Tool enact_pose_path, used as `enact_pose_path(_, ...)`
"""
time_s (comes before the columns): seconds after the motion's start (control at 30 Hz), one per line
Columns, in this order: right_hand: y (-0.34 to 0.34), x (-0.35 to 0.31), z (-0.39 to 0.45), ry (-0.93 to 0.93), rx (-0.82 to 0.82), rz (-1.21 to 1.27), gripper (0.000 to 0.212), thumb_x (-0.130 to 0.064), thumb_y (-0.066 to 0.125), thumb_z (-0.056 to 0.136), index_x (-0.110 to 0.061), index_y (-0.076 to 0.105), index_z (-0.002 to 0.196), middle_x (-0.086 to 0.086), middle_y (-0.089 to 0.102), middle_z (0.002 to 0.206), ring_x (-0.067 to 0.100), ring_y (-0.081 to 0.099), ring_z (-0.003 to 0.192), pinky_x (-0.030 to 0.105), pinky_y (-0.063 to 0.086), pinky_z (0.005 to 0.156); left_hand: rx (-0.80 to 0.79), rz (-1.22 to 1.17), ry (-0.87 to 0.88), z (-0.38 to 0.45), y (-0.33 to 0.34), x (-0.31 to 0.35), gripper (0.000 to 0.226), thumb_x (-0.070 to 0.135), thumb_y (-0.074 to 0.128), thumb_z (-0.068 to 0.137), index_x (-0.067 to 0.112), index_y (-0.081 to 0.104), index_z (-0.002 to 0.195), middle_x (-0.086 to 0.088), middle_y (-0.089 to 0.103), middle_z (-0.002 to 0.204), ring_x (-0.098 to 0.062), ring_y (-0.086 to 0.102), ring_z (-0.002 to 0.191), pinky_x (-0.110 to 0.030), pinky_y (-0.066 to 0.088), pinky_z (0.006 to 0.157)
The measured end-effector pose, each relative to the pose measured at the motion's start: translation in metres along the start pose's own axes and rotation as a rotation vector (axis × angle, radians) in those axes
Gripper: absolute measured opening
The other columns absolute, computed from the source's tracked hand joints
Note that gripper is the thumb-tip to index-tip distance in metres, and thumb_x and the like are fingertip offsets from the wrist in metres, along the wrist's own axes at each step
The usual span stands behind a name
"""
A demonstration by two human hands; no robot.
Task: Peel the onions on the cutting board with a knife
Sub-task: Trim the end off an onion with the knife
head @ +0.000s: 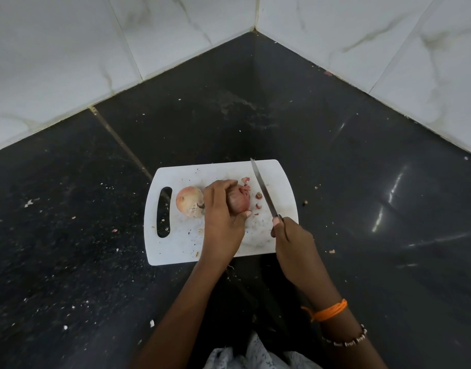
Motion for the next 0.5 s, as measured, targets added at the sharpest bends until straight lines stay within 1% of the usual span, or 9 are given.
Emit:
enact_pose_path(0.03,0.001,-0.002,-0.002,-0.022,-0.002,-0.012,0.035,-0.028,0.027,0.103,-0.009,0.054,0.090,-0.001,0.055,0.077,0.008,0.050,0.066,0.015,0.038,0.058,-0.011,-0.006,0.010,0.000,0.000,0.000,0.060,0.004,0.074,0.076,0.018,0.045,0.126,0.002,0.043,0.130,-0.007,0.041,0.117,-0.015,0.041,0.098)
enact_pose_path(0.07,0.002,-0.003,-0.005,-0.044,-0.002,-0.024,0.034,-0.027,0.027,0.103,-0.011,0.054,0.090,-0.003,0.054,0.076,0.007,0.050,0.065,0.014,0.039,0.058,-0.026,-0.030,0.006,-0.001,-0.001,-0.001,0.053,0.007,0.071,0.080,0.020,0.047,0.125,0.005,0.045,0.128,-0.006,0.044,0.115,-0.010,0.041,0.094)
enact_pose_path(0.17,0.001,-0.010,-0.013,-0.090,0.019,-0.012,0.033,-0.028,0.028,0.102,-0.012,0.053,0.090,-0.002,0.054,0.072,0.012,0.052,0.063,0.020,0.040,0.056,-0.039,-0.088,0.015,-0.004,-0.004,0.000,0.033,0.011,0.059,0.090,0.020,0.053,0.121,0.011,0.054,0.119,0.006,0.051,0.105,-0.005,0.042,0.086)
enact_pose_path(0.23,0.000,-0.016,-0.017,-0.117,0.049,0.013,0.033,-0.028,0.028,0.102,-0.012,0.052,0.087,-0.002,0.051,0.064,0.011,0.047,0.055,0.025,0.037,0.052,-0.036,-0.093,0.024,-0.005,-0.004,0.001,0.031,0.008,0.060,0.089,0.019,0.055,0.117,0.012,0.056,0.114,0.015,0.050,0.099,0.001,0.039,0.079)
enact_pose_path(0.27,0.001,-0.017,-0.019,-0.131,0.060,0.014,0.032,-0.029,0.028,0.102,-0.013,0.051,0.086,-0.003,0.048,0.061,0.011,0.044,0.052,0.026,0.036,0.051,-0.033,-0.092,0.017,-0.005,-0.003,0.000,0.033,0.008,0.062,0.087,0.020,0.055,0.117,0.013,0.055,0.113,0.015,0.050,0.097,0.003,0.037,0.077)
enact_pose_path(0.33,0.006,-0.018,-0.022,-0.147,0.061,-0.034,0.031,-0.030,0.027,0.102,-0.014,0.049,0.086,-0.005,0.045,0.059,0.009,0.042,0.051,0.027,0.035,0.051,-0.017,-0.096,-0.012,-0.006,-0.002,-0.002,0.037,0.010,0.063,0.087,0.021,0.053,0.120,0.012,0.054,0.115,0.006,0.052,0.097,0.005,0.036,0.076)
enact_pose_path(0.4,0.012,-0.016,-0.024,-0.135,0.040,-0.105,0.031,-0.032,0.025,0.102,-0.015,0.047,0.087,-0.006,0.045,0.061,0.010,0.045,0.053,0.028,0.039,0.053,0.008,-0.083,-0.013,-0.007,-0.003,-0.003,0.040,0.010,0.063,0.087,0.019,0.051,0.124,0.010,0.053,0.117,0.000,0.049,0.100,0.007,0.034,0.076)
enact_pose_path(0.47,0.014,-0.016,-0.019,-0.118,0.026,-0.172,0.031,-0.033,0.023,0.103,-0.016,0.045,0.089,-0.007,0.045,0.064,0.014,0.050,0.060,0.032,0.043,0.058,0.012,-0.068,0.006,-0.007,-0.004,-0.003,0.041,0.007,0.064,0.085,0.017,0.053,0.124,0.010,0.052,0.116,-0.001,0.049,0.098,0.006,0.034,0.076)
enact_pose_path(0.5,0.013,-0.017,-0.015,-0.113,0.027,-0.194,0.030,-0.033,0.023,0.103,-0.016,0.043,0.089,-0.007,0.046,0.066,0.016,0.051,0.063,0.032,0.042,0.060,0.008,-0.053,0.025,-0.008,-0.003,-0.001,0.042,0.004,0.065,0.084,0.015,0.054,0.123,0.011,0.051,0.114,0.000,0.049,0.097,0.005,0.034,0.078)
Point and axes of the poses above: each hand's wrist, its own z-axis towards the middle knuckle, its own y-axis out of the palm, x = y × z, the point moved 7 cm from there along z, towards the middle knuckle
